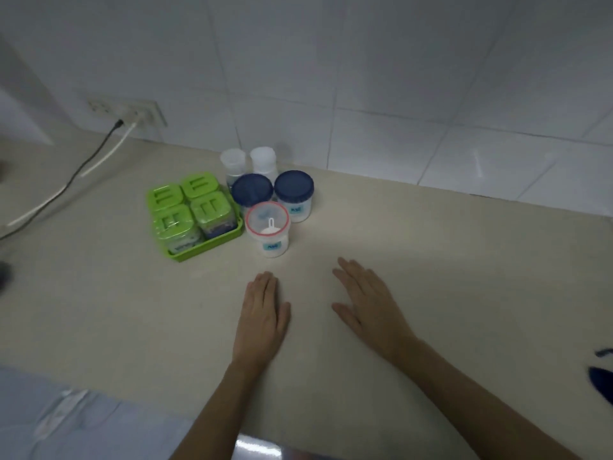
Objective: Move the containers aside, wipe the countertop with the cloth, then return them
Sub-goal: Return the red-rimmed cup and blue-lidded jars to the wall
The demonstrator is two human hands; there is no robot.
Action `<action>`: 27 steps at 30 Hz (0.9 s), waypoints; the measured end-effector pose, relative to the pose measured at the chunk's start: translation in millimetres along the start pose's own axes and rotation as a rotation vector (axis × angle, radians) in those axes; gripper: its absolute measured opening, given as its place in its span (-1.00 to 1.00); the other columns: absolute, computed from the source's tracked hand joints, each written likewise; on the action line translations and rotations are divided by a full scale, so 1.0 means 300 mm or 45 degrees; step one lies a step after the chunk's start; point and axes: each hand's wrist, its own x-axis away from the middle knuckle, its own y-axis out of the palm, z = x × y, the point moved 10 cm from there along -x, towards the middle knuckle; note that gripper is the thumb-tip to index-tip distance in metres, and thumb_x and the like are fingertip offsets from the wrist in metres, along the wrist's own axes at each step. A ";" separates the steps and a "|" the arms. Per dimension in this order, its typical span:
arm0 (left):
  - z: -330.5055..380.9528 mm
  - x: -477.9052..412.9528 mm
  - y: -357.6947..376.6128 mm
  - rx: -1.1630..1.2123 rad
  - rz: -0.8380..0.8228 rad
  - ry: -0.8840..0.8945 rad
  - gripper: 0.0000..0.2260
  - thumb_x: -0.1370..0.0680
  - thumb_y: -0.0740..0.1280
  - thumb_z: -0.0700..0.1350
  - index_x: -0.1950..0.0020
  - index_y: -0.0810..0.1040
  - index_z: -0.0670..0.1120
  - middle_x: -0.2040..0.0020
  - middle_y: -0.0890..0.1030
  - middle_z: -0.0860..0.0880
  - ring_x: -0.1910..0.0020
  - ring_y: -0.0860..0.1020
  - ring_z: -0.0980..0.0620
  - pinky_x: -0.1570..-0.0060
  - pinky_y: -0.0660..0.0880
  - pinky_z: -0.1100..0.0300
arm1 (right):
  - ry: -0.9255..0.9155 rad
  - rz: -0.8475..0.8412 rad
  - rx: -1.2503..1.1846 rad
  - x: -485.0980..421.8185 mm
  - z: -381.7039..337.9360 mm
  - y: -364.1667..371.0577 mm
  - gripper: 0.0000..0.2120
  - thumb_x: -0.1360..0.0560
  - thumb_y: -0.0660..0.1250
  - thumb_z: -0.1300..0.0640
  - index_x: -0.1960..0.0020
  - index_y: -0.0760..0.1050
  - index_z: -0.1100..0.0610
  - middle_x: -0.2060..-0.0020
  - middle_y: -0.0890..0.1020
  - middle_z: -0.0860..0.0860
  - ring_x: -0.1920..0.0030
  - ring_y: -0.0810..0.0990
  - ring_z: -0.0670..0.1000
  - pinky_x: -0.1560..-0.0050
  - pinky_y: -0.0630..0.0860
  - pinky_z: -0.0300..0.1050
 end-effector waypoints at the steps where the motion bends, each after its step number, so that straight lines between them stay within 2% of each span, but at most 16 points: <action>1: -0.030 0.001 -0.013 0.065 0.049 -0.054 -0.49 -0.57 0.13 0.03 -0.42 0.30 -0.25 -0.44 0.34 -0.19 -0.47 0.23 -0.11 -0.51 -0.08 0.14 | -0.042 0.004 0.010 -0.076 -0.044 -0.001 -0.48 -0.53 0.10 -0.09 -0.43 0.23 0.09 -0.47 0.31 0.07 -0.45 0.31 0.10 -0.44 0.24 0.05; 4: -0.101 0.007 -0.036 0.198 0.149 -0.212 -0.48 -0.57 0.13 0.02 -0.44 0.25 -0.23 -0.48 0.28 -0.18 -0.49 0.18 -0.09 -0.52 -0.09 0.15 | -0.045 0.026 -0.122 -0.283 -0.144 0.008 -0.45 -0.52 0.20 -0.02 -0.47 0.20 0.10 -0.50 0.23 0.10 -0.48 0.24 0.14 -0.45 0.26 0.10; 6: -0.100 -0.001 -0.033 0.194 0.150 -0.206 -0.49 -0.57 0.13 0.02 -0.45 0.26 -0.23 -0.48 0.28 -0.17 -0.49 0.18 -0.07 -0.51 -0.10 0.15 | 0.018 0.063 -0.262 -0.380 -0.184 0.016 -0.41 -0.48 0.32 0.04 -0.45 0.23 0.09 -0.49 0.24 0.12 -0.47 0.25 0.15 -0.44 0.26 0.06; 9: -0.095 -0.010 -0.012 0.147 0.140 -0.161 -0.49 -0.58 0.15 0.02 -0.45 0.27 -0.22 -0.48 0.30 -0.15 -0.49 0.19 -0.06 -0.51 -0.10 0.17 | 0.100 0.197 -0.399 -0.470 -0.207 0.036 -0.33 -0.36 0.44 -0.01 -0.39 0.32 0.13 -0.43 0.33 0.15 -0.41 0.33 0.16 -0.37 0.32 0.02; 12: -0.102 -0.005 -0.014 0.150 0.171 -0.175 -0.49 -0.59 0.15 0.03 -0.47 0.24 -0.21 -0.49 0.26 -0.13 -0.51 0.16 -0.03 -0.51 -0.12 0.18 | 0.225 0.247 -0.573 -0.493 -0.184 0.074 -0.18 -0.27 0.52 -0.07 -0.41 0.27 0.15 -0.41 0.35 0.12 -0.41 0.33 0.11 -0.37 0.33 -0.01; 15: -0.116 -0.010 -0.009 0.182 0.175 -0.219 -0.47 -0.59 0.12 0.06 -0.49 0.20 -0.19 -0.52 0.21 -0.10 -0.53 0.09 -0.01 -0.50 -0.15 0.18 | 0.280 0.266 -0.629 -0.514 -0.164 0.106 -0.20 -0.25 0.55 -0.01 -0.38 0.29 0.15 -0.33 0.41 0.10 -0.35 0.40 0.11 -0.30 0.41 -0.02; 19: -0.116 -0.012 -0.012 0.182 0.170 -0.220 -0.46 -0.58 0.11 0.09 -0.48 0.22 -0.19 -0.51 0.23 -0.10 -0.52 0.13 -0.02 -0.51 -0.11 0.17 | 0.283 0.329 -0.678 -0.518 -0.147 0.104 -0.29 -0.25 0.55 0.08 -0.32 0.35 0.15 -0.20 0.47 0.08 -0.21 0.49 0.10 -0.13 0.40 -0.20; 23: -0.118 -0.008 -0.015 0.181 0.162 -0.234 -0.47 -0.59 0.13 0.09 -0.47 0.24 -0.19 -0.51 0.24 -0.10 -0.52 0.13 -0.01 -0.51 -0.12 0.18 | 0.290 0.301 -0.729 -0.506 -0.123 0.103 -0.29 -0.23 0.56 0.10 -0.30 0.36 0.13 -0.20 0.46 0.06 -0.21 0.49 0.07 -0.10 0.33 -0.31; 27: -0.103 -0.010 -0.021 0.188 0.160 -0.204 -0.49 -0.57 0.16 0.06 -0.43 0.30 -0.21 -0.47 0.30 -0.13 -0.49 0.19 -0.04 -0.51 -0.02 0.10 | 0.305 0.297 -0.773 -0.436 -0.049 0.064 -0.27 -0.23 0.56 0.08 -0.32 0.34 0.09 -0.24 0.44 0.02 -0.22 0.49 0.01 -0.11 0.32 -0.36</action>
